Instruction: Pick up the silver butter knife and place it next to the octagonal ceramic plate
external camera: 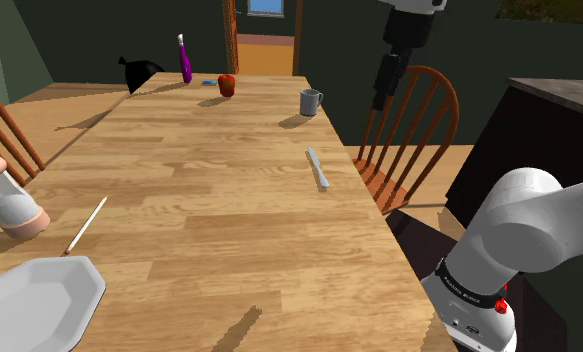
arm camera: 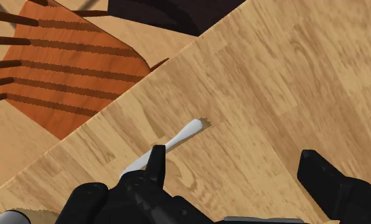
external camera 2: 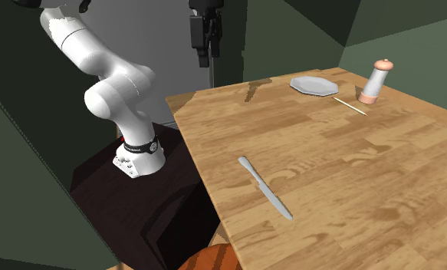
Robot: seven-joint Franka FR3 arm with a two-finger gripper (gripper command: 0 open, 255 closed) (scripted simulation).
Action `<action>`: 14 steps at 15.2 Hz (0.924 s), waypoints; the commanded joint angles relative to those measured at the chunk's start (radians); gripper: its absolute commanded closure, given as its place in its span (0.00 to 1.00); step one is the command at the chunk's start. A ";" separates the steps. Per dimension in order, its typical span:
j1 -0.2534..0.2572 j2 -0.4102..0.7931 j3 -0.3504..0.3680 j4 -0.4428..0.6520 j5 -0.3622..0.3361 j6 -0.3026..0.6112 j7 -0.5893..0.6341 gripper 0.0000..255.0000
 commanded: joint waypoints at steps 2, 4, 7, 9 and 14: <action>-0.011 0.022 0.007 -0.012 0.004 0.031 0.030 0.00; -0.034 0.070 0.022 -0.032 0.012 0.093 0.090 0.00; -0.068 0.149 0.042 -0.052 0.020 0.184 0.179 0.00; -0.091 0.206 0.054 -0.060 0.024 0.243 0.237 0.00; -0.146 0.362 0.076 -0.059 0.024 0.383 0.383 0.00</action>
